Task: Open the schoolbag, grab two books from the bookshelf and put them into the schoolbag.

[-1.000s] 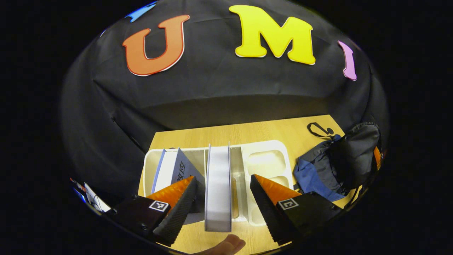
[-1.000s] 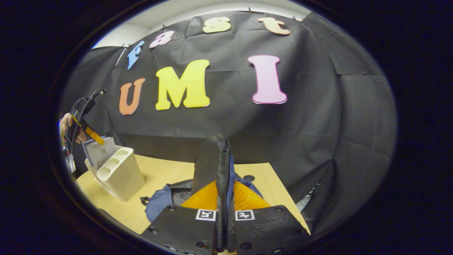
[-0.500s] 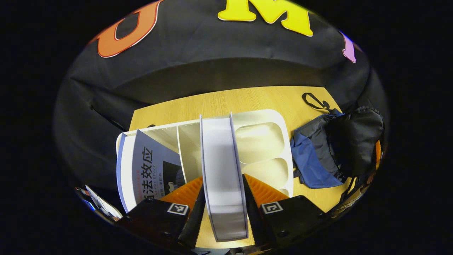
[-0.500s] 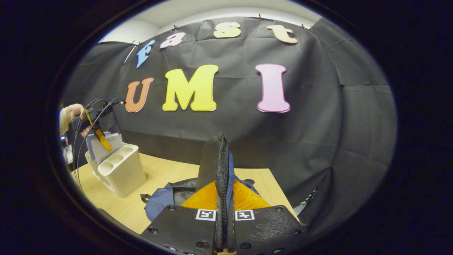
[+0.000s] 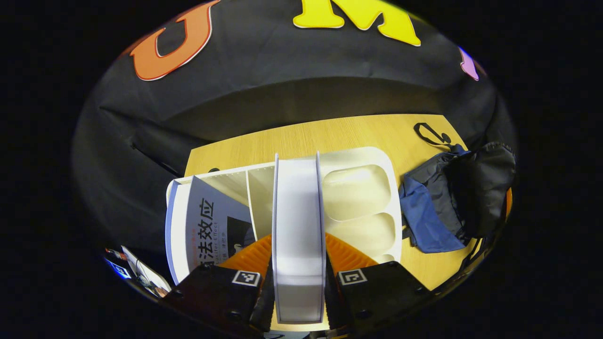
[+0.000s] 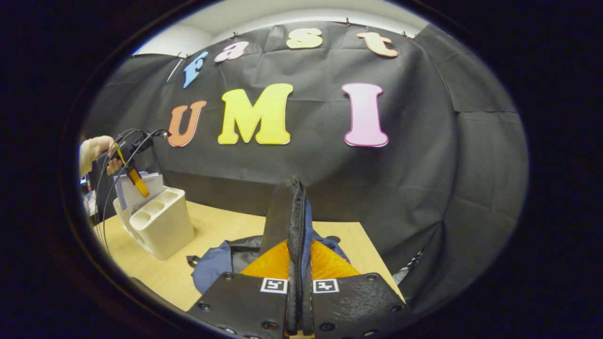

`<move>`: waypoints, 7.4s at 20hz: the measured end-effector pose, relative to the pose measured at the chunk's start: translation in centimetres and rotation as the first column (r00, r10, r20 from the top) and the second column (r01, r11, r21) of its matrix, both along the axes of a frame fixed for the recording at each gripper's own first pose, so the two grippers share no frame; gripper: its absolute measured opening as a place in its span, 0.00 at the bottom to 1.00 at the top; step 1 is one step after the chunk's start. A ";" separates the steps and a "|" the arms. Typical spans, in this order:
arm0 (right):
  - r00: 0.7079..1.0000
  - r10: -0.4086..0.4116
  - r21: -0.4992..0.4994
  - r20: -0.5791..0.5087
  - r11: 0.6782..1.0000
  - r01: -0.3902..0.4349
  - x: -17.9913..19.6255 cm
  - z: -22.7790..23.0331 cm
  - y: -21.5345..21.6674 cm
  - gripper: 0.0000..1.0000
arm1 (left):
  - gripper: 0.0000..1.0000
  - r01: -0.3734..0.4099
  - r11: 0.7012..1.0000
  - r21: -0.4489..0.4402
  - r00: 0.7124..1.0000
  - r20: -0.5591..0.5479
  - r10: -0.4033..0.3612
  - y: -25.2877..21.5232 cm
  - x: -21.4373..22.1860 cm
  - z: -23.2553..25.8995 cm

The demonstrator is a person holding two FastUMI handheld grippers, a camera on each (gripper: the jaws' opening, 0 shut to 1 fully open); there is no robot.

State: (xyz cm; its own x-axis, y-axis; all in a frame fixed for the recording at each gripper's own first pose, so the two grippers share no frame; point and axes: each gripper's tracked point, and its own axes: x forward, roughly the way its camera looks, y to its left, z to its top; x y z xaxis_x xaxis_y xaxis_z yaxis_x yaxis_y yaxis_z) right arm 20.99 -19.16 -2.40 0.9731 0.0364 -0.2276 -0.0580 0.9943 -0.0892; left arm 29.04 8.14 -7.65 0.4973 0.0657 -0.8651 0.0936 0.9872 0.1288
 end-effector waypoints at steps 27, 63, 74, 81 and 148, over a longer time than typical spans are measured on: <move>0.997 0.067 0.028 -0.040 0.997 -0.066 -0.5 -3.3 3.7 0.05 | 0.45 0.139 0.950 0.279 0.865 0.433 -0.254 -9.8 -15.4 17.3; 0.994 -0.013 -0.039 -0.107 0.999 0.009 4.0 2.9 5.8 0.05 | 0.46 0.063 0.469 -0.881 0.922 0.232 0.311 -23.5 -3.7 -0.9; 0.999 0.028 -0.095 -0.019 0.995 -0.029 5.6 5.8 9.2 0.05 | 0.46 -0.047 0.279 -0.959 0.937 0.055 0.345 -29.5 0.7 -6.2; 0.998 0.063 -0.076 0.006 0.995 -0.062 6.6 6.3 10.3 0.05 | 0.46 -0.093 0.150 -0.984 0.941 -0.038 0.335 -34.8 2.4 -9.6; 0.994 0.094 0.014 -0.049 0.996 -0.093 0.9 -0.9 11.9 0.05 | 0.95 -0.026 0.997 0.080 0.828 0.561 -0.024 8.9 -10.0 10.2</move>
